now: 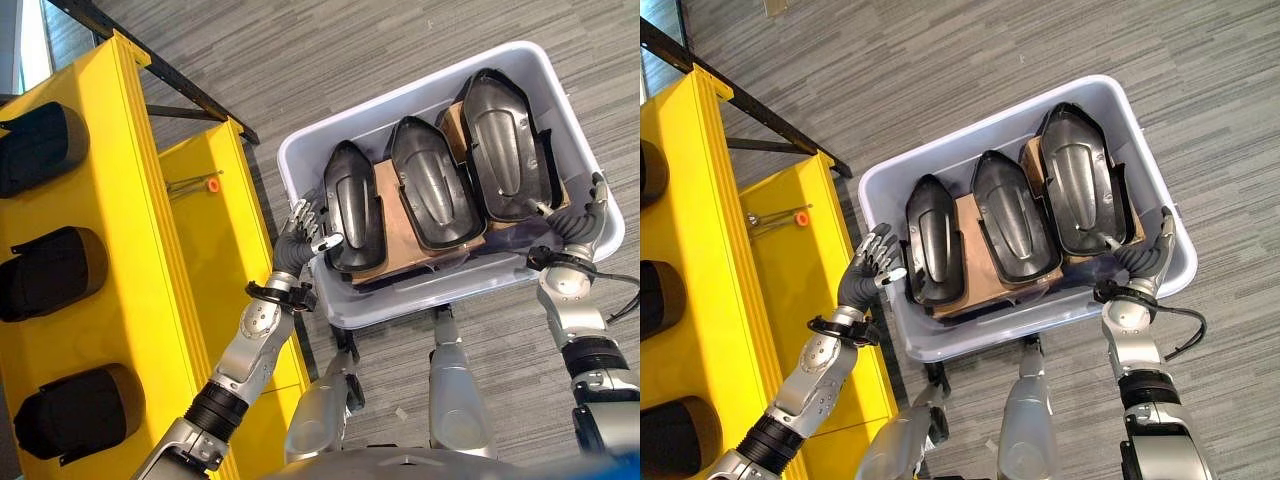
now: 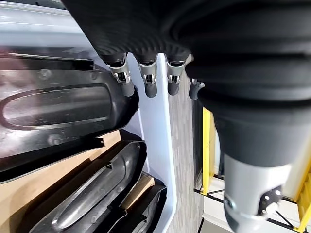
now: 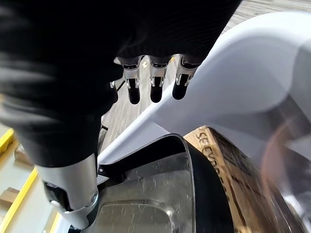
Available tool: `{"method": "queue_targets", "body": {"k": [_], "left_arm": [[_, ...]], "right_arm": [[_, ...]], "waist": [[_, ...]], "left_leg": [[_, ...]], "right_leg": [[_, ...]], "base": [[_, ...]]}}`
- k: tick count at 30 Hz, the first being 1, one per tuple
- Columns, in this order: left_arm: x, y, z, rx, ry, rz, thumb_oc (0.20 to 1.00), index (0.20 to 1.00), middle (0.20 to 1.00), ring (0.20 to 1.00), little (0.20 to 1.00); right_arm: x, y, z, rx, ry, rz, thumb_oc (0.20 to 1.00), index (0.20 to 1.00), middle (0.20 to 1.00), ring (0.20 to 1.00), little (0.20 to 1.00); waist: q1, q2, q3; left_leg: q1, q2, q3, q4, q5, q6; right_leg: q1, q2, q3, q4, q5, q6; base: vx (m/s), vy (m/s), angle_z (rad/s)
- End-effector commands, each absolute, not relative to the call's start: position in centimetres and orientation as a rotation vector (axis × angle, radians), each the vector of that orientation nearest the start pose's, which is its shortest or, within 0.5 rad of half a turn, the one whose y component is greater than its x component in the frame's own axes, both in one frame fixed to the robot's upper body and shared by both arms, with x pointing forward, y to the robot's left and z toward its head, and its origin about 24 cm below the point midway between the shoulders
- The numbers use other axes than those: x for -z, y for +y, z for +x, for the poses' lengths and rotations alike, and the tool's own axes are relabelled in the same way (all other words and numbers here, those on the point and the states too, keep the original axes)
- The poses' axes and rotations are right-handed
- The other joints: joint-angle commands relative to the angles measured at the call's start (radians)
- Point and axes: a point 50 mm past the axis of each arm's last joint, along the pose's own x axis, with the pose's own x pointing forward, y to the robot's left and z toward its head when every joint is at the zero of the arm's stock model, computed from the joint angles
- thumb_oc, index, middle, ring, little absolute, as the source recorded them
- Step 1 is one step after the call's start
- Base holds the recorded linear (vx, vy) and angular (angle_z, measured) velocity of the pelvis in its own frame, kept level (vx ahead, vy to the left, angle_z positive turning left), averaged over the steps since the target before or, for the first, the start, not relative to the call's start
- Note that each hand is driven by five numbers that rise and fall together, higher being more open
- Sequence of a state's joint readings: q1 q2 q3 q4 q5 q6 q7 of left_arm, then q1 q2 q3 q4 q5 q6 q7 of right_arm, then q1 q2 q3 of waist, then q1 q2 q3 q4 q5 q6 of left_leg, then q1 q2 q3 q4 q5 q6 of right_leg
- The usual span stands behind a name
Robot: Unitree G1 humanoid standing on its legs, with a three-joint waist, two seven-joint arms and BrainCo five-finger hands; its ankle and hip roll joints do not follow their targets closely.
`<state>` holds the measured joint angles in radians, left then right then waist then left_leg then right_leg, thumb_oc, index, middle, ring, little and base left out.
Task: Move parts from the plastic box to the shelf.
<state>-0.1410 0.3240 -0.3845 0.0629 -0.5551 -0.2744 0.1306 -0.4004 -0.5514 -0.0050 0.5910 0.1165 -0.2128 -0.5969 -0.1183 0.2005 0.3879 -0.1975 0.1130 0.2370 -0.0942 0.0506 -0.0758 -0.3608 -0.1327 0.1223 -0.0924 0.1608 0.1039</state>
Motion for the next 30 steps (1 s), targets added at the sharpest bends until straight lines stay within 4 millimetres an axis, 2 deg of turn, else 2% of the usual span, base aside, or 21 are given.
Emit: {"method": "queue_targets", "body": {"k": [1, 14, 30], "left_arm": [[-8.9, 12.2, 27.5, 0.248, -0.286, -0.239, 1.0, 1.0, 1.0, 1.0, 1.0], [-9.9, 11.6, 27.8, 0.277, -0.317, -0.243, 1.0, 1.0, 1.0, 1.0, 1.0], [-10.4, 11.6, 27.8, 0.258, -0.341, -0.263, 1.0, 1.0, 1.0, 1.0, 1.0]], "right_arm": [[-12.9, -32.1, 31.8, 0.781, -0.261, -0.401, 1.0, 1.0, 1.0, 1.0, 1.0], [-16.3, -34.0, 33.3, 0.821, -0.262, -0.501, 1.0, 1.0, 1.0, 1.0, 1.0], [-17.3, -32.7, 34.5, 0.78, -0.28, -0.609, 1.0, 1.0, 1.0, 1.0, 1.0]], "waist": [[0.002, 0.0, -0.016], [0.016, 0.017, 0.005], [0.027, 0.016, 0.007]], "left_leg": [[0.055, 0.045, -0.06, 0.042, -0.01, -0.056], [0.033, 0.043, -0.066, 0.034, 0.009, -0.064], [0.024, 0.042, -0.075, 0.02, 0.017, -0.064]], "right_leg": [[-0.009, -0.022, -0.009, 0.081, -0.062, 0.034], [-0.054, -0.011, -0.004, 0.105, -0.066, 0.029], [-0.078, 0.002, -0.008, 0.118, -0.072, 0.021]], "base": [[0.0, 0.0, 0.0], [0.0, 0.0, 0.0], [0.0, 0.0, 0.0]]}}
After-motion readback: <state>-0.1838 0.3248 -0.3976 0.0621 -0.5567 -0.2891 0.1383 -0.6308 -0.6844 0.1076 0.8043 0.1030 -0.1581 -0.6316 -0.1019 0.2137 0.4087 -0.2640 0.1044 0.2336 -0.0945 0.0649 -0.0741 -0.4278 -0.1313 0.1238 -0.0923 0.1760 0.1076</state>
